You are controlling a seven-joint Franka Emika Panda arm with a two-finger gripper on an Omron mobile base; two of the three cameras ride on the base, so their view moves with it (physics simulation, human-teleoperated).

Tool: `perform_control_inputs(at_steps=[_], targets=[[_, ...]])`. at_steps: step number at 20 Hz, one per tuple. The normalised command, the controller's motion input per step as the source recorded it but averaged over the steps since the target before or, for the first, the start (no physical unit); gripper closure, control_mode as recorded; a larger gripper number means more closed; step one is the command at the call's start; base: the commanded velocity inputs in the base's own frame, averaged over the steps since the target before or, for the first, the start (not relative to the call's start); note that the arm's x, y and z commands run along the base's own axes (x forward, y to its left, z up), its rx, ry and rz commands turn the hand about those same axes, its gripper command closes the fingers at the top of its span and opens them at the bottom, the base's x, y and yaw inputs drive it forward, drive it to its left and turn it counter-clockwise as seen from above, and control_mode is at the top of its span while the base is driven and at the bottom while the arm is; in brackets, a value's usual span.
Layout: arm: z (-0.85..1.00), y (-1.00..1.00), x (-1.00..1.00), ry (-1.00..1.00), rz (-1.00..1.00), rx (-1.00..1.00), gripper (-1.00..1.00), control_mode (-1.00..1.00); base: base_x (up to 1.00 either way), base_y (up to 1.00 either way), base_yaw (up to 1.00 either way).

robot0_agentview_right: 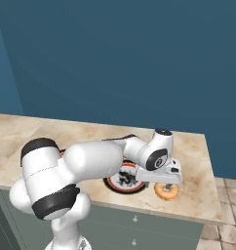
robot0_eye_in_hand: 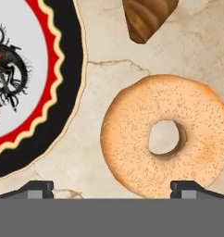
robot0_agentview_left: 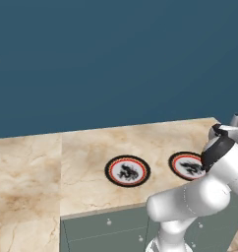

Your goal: Place the pastries on the plates.

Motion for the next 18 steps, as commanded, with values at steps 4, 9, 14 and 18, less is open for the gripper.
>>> perform_control_inputs(at_steps=[4, 9, 14, 18], targets=[[-0.13, -0.06, 0.00, 0.00, 0.00, 0.00, -1.00, -1.00, 0.00, 0.00, 0.00], [-0.12, 0.00, 0.04, 0.00, 0.00, 0.00, -1.00, -1.00, 0.00, 0.00, 0.00], [-0.06, 0.00, 0.09, 0.00, 0.00, 0.00, -1.00, -1.00, 0.00, 0.00, 0.00], [-0.07, 0.00, 0.11, 0.00, 0.00, 0.00, -1.00, -1.00, 0.00, 0.00, 0.00]])
